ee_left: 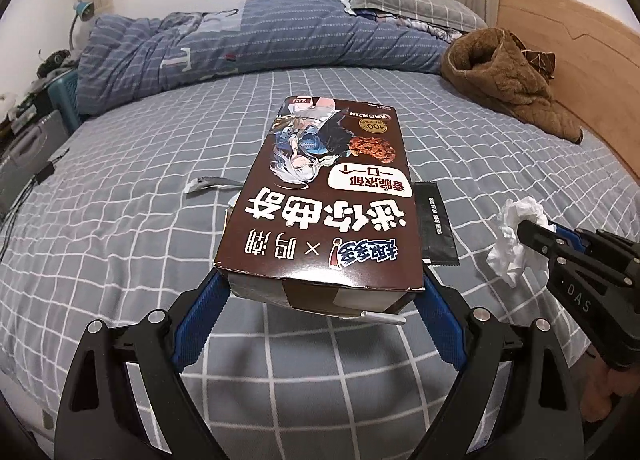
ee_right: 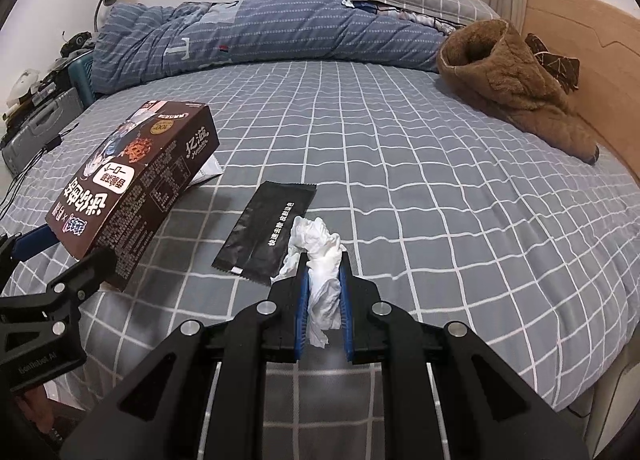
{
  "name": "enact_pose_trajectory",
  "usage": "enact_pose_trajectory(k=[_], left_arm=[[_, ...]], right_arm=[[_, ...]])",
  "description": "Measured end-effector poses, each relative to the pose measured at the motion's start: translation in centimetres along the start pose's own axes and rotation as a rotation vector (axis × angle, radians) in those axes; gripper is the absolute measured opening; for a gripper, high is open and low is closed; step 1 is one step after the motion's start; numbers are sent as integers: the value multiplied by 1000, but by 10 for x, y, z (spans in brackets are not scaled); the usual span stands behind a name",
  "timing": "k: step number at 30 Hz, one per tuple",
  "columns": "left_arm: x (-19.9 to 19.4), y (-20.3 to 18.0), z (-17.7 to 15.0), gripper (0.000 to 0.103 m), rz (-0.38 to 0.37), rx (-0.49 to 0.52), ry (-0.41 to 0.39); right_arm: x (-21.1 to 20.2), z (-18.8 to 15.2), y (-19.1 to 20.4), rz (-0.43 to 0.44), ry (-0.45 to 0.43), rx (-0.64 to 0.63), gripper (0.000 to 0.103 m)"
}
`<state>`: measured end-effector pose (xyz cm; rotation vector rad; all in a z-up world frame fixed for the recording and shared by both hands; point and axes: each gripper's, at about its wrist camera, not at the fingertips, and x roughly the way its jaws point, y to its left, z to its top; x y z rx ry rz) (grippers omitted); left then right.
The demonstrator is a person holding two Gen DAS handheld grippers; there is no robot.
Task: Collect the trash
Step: 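Lift the snack box and tissue off the bed with both tools, then carry the snack box and tissue with both tools back toward the bin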
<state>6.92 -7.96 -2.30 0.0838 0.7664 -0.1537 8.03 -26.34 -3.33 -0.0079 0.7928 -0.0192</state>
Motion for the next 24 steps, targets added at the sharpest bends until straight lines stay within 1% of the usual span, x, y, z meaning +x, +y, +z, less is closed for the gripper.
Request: enact_pose_trajectory(k=[13, 24], left_arm=[[-33, 1, -10, 88, -3, -21, -24], [-51, 5, -15, 88, -8, -41, -29]], right_arm=[[-31, -14, 7, 2, -20, -8, 13], [-53, -23, 6, -15, -39, -6, 13]])
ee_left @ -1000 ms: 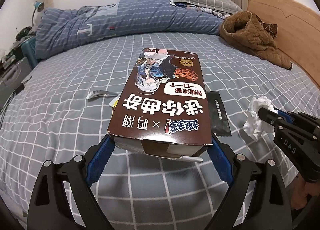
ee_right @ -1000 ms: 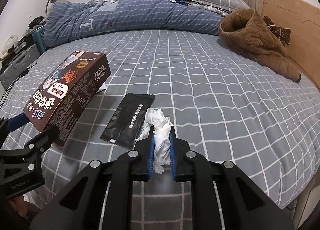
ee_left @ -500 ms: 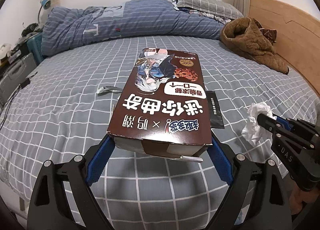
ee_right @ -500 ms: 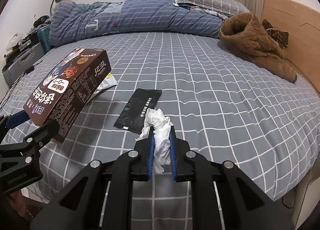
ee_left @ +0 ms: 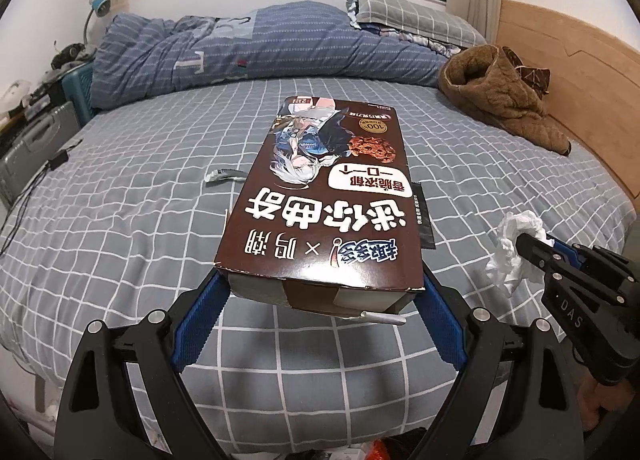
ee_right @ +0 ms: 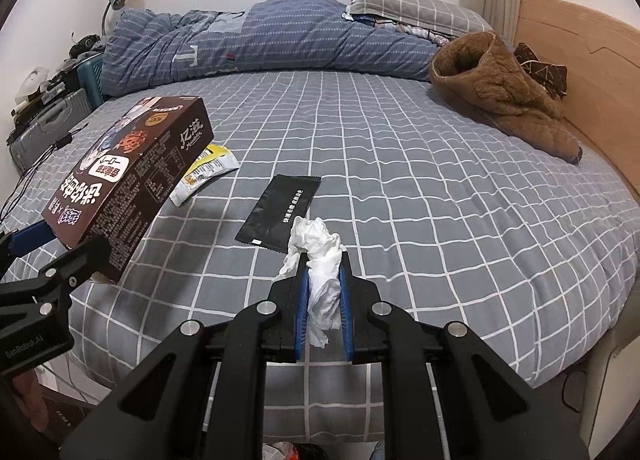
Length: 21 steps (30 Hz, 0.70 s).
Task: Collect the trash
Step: 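Carry the snack box and tissue with both tools back toward the bin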
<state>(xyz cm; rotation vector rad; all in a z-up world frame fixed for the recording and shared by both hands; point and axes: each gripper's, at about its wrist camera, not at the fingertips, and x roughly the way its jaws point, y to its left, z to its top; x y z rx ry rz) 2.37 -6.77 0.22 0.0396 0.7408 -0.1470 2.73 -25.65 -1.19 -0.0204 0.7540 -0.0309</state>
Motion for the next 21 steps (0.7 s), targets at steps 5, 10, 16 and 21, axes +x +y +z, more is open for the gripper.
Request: enact_pose_trajectory(k=[5, 10, 16, 21], left_arm=[[-8, -3, -5, 88, 0, 9, -3], [-14, -3, -10, 88, 4, 12, 2], [-23, -4, -15, 88, 2, 5, 4], [-29, -3, -20, 88, 6, 2, 10]], right_arm=[[-8, -3, 2, -10, -10, -3, 13], [-14, -5, 5, -11, -12, -11, 13], [-24, -10, 7, -8, -15, -10, 13], [-31, -14, 11, -3, -16, -16, 13]])
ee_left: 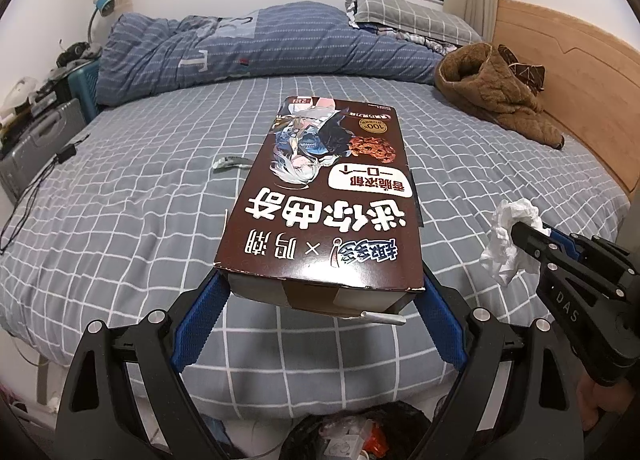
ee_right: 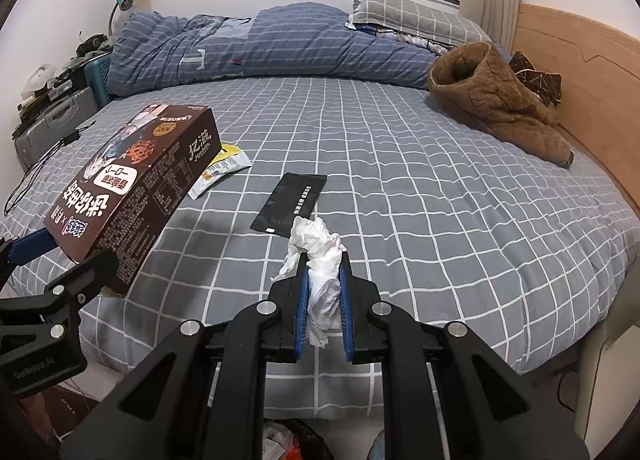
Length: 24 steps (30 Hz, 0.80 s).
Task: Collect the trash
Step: 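Carry the snack box and tissue with both tools back toward the bin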
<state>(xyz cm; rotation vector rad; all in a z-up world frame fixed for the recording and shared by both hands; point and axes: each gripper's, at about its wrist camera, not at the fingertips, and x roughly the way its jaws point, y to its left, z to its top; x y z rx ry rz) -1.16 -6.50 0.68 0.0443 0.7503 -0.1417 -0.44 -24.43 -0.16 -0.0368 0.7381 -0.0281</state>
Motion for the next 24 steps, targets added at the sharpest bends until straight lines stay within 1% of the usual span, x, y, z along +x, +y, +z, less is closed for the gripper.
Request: enact_pose_trajectory(k=[14, 24], left_arm=[[-18, 8, -18, 88, 24, -10, 5], [-30, 2, -25, 88, 36, -16, 3]], right_arm=[[-19, -9, 10, 20, -11, -8, 13], [-32, -16, 9, 31, -14, -13, 13]])
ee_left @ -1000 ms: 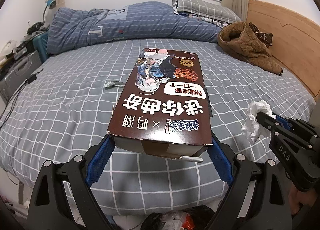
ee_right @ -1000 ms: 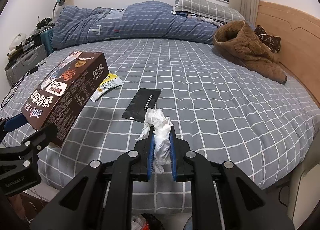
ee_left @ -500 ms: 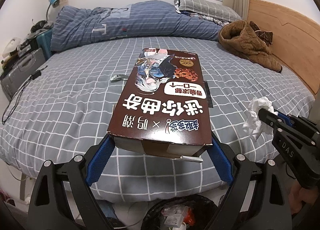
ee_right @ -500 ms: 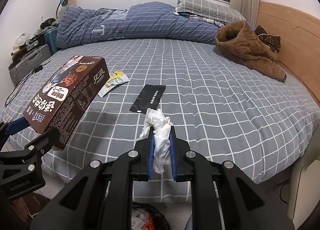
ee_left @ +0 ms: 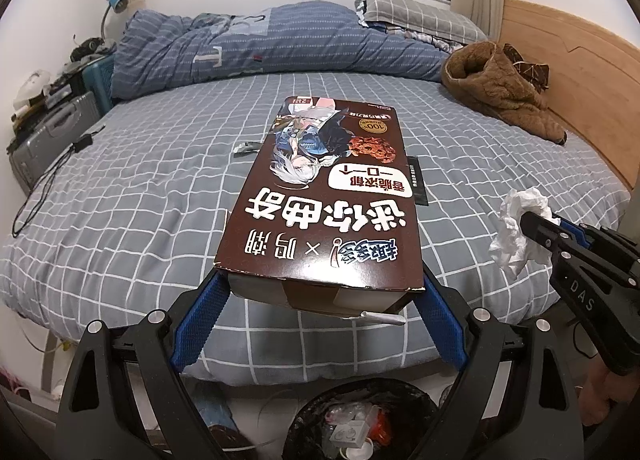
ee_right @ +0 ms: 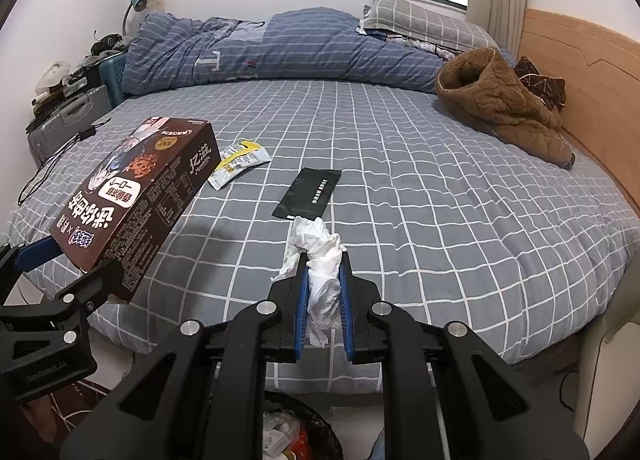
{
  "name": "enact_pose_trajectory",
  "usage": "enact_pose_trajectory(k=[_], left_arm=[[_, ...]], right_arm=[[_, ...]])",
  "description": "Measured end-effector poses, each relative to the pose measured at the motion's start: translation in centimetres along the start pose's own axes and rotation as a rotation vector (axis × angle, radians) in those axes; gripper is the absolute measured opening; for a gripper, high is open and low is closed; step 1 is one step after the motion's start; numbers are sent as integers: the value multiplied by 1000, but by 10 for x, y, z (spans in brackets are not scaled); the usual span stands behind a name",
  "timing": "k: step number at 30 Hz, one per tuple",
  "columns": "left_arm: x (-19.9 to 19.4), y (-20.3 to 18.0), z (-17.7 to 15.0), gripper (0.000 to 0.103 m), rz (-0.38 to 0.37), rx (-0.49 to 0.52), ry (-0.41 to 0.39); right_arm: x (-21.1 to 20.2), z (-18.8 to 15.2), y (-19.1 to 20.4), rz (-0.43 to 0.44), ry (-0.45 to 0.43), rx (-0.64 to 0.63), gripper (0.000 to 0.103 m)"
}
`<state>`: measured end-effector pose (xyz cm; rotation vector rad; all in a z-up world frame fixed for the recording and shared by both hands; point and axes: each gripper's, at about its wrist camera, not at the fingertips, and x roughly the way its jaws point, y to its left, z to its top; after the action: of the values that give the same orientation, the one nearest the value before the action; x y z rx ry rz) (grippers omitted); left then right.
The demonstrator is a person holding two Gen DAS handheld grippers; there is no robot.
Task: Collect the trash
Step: 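Carry the snack box and tissue with both tools back toward the bin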
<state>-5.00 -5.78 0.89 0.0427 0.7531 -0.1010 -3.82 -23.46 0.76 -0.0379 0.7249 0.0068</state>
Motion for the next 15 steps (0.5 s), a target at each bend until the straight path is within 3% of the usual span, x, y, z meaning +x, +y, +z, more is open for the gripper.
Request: enact_pose_trajectory(k=[15], left_arm=[[-27, 0, -24, 88, -5, -23, 6]], right_arm=[[-25, -25, 8, 8, 19, 7, 13]])
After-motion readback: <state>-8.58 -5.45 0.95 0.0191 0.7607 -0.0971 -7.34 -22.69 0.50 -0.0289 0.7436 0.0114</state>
